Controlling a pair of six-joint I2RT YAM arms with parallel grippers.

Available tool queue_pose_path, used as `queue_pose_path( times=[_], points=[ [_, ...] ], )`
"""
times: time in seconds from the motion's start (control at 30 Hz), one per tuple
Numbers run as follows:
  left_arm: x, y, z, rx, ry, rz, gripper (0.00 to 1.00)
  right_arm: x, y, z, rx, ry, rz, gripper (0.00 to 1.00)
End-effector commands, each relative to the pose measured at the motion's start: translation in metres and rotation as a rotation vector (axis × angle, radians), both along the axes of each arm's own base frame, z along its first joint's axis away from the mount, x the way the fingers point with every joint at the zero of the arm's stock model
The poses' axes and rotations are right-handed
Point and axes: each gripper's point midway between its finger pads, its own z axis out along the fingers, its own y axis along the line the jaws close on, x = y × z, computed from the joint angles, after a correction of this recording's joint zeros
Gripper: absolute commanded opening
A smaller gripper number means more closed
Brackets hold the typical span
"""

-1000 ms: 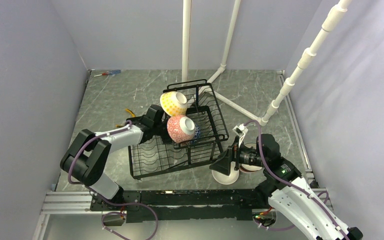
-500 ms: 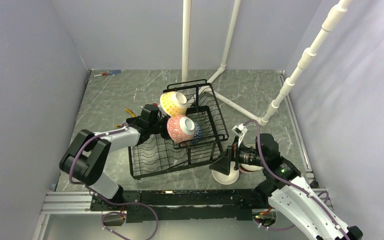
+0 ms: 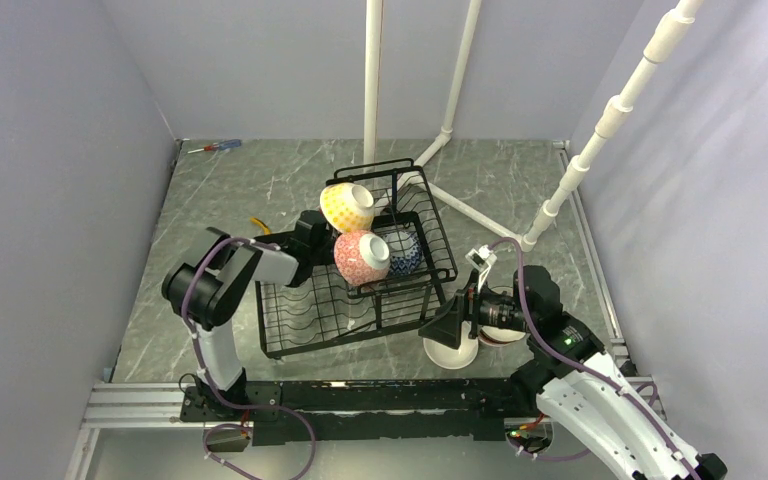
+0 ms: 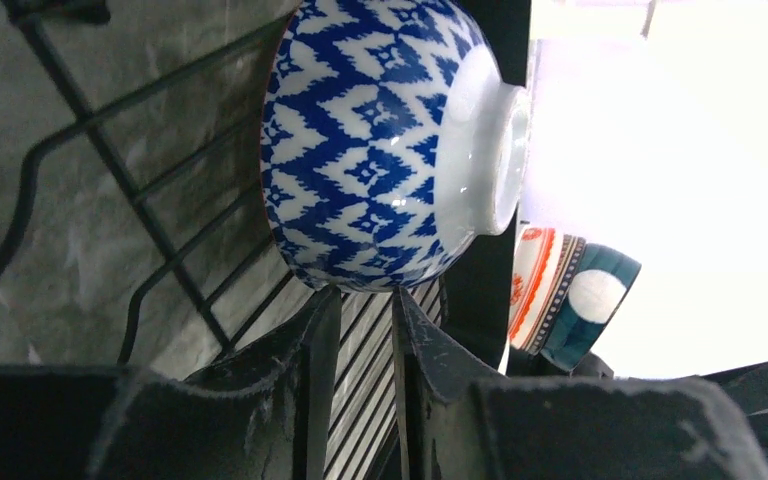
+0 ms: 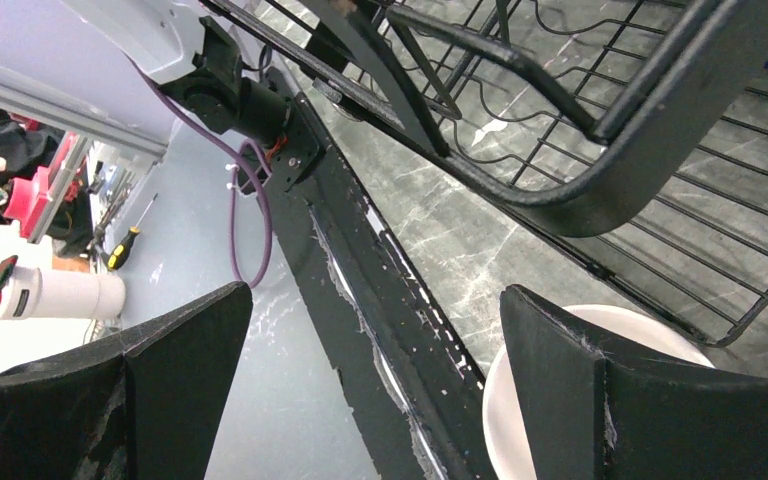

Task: Load the bowls into the dish rack
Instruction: Turn the bowl upside down on the dish rack.

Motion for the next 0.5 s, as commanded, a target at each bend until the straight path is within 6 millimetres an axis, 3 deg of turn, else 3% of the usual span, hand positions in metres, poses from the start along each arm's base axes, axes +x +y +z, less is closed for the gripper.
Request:
queue_pose_path(
  times=[0.0, 0.23, 0.47],
  points=[
    [0.023, -0.016, 0.033, -0.103, -0.108, 0.005, 0.31, 0.005, 0.0, 0.02, 0.014, -0.073, -0.009, 1.0],
    [0.033, 0.0, 0.045, -0.07, -0.189, 0.091, 0.38, 0.004, -0.001, 0.015, 0.005, -0.065, -0.013, 1.0],
    [0.014, 0.047, 0.055, 0.095, -0.266, 0.191, 0.54, 0.003, -0.004, 0.01, -0.008, -0.057, -0.021, 1.0]
  ],
)
